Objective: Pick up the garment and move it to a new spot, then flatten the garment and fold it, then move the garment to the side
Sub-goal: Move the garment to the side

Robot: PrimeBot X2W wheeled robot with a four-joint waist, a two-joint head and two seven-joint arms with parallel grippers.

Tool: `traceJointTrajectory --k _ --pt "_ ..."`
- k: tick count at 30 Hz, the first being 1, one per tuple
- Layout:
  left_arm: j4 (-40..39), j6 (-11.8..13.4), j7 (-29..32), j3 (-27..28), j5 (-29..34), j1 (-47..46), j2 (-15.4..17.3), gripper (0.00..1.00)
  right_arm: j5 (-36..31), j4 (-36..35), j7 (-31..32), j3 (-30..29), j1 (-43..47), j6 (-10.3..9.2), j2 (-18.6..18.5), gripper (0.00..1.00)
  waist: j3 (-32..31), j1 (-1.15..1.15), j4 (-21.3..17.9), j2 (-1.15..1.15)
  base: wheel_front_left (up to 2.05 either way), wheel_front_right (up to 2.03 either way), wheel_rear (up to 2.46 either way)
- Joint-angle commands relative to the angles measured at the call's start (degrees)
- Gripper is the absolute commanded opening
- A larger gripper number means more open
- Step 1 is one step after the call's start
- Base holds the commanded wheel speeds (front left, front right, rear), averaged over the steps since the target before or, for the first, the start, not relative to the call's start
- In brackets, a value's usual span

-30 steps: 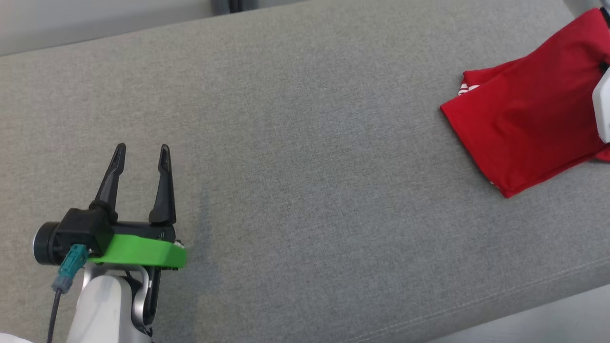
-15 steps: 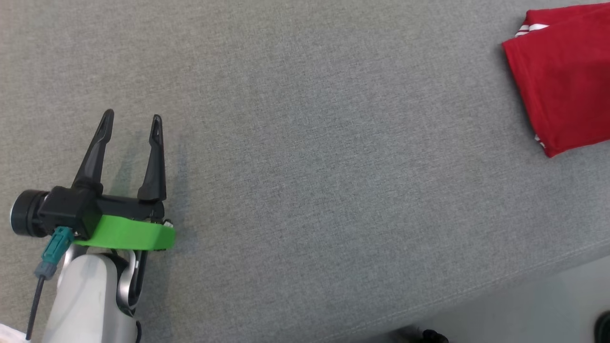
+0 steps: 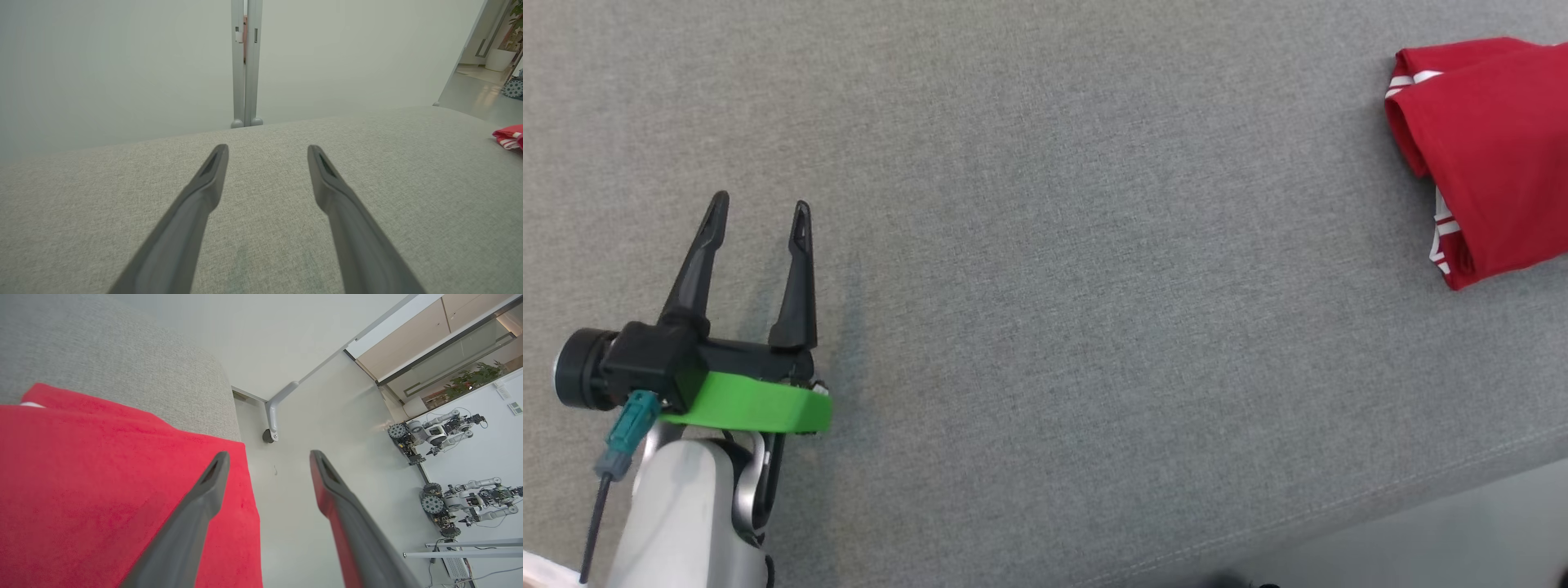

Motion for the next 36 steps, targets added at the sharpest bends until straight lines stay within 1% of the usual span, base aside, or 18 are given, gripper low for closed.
traceJointTrajectory --k 1,4,5,8,11,13,15,17,20,23,27,31,36 --pt "0.82 0.01 -0.12 -0.13 -0.54 1.02 -0.54 1.00 -0.84 -0.98 -1.23 0.23 1.33 -0.13 1.64 1.00 -3.22 -0.01 1.49 0.00 0.00 0.00 0.00" --pt "2.38 0.09 -0.12 -0.24 -0.85 1.94 -1.54 1.00 -1.01 -3.93 -4.01 1.07 3.64 -0.13 5.16 1.00 -6.65 -0.01 2.83 0.00 0.00 0.00 0.00" --pt "2.78 0.46 -0.12 0.03 -0.84 2.31 -1.90 1.00 -0.62 -4.74 -4.95 1.36 4.79 -0.13 6.43 1.00 -7.82 -0.01 3.26 0.00 0.00 0.00 0.00" --pt "3.01 1.09 -0.11 1.24 -0.87 4.73 -2.84 1.00 1.77 -7.78 -7.47 2.00 8.59 -0.13 11.16 1.00 -11.52 -0.01 4.15 0.00 0.00 0.00 0.00" --pt "3.43 1.35 -0.12 2.55 -1.67 6.89 -3.74 1.00 3.86 -10.50 -9.30 2.56 12.99 -0.13 14.51 1.00 -14.79 -0.01 5.34 0.00 0.00 0.00 0.00" --pt "2.54 1.67 -0.13 3.91 -1.60 8.88 -4.44 1.00 5.31 -12.72 -9.76 4.14 16.83 -0.12 17.42 1.00 -17.05 -0.01 6.08 0.00 0.00 0.00 0.00" --pt "2.21 1.86 -0.04 5.13 -1.90 11.32 -5.02 1.00 5.86 -15.02 -10.07 6.68 19.96 -0.13 18.69 1.00 -18.91 -0.01 6.78 0.00 0.00 0.00 0.00" --pt "2.17 2.05 -0.06 6.00 -2.07 12.84 -5.49 1.00 6.79 -16.85 -9.91 7.41 23.20 -0.12 19.19 1.00 -20.61 -0.01 7.65 0.00 0.00 0.00 0.00" --pt "2.88 2.25 -0.06 6.82 -2.64 14.57 -6.11 1.00 8.36 -19.60 -9.83 7.15 27.87 -0.11 21.62 1.00 -22.74 -0.01 9.05 0.00 0.00 0.00 0.00" --pt "4.13 2.30 -0.06 7.60 -2.82 16.34 -6.42 1.00 9.38 -22.67 -9.21 4.83 31.97 -0.12 24.05 1.00 -24.41 -0.01 10.01 0.00 0.00 0.00 0.00" --pt "5.81 2.21 -0.05 8.34 -2.39 17.64 -6.56 1.00 9.17 -26.17 -8.36 2.19 35.79 -0.12 27.24 1.00 -25.59 -0.01 10.86 0.00 0.00 0.00 0.00" --pt "6.99 2.04 -0.06 9.18 -2.02 18.61 -6.68 1.00 8.59 -29.32 -7.27 0.66 37.91 -0.12 29.14 1.00 -26.33 -0.01 10.98 0.00 0.00 0.00 0.00" --pt "8.42 1.68 -0.05 9.73 -2.16 19.20 -6.76 1.00 8.66 -31.23 -6.06 -0.08 39.56 -0.12 30.33 1.00 -26.95 -0.01 10.70 0.00 0.00 0.00 0.00"
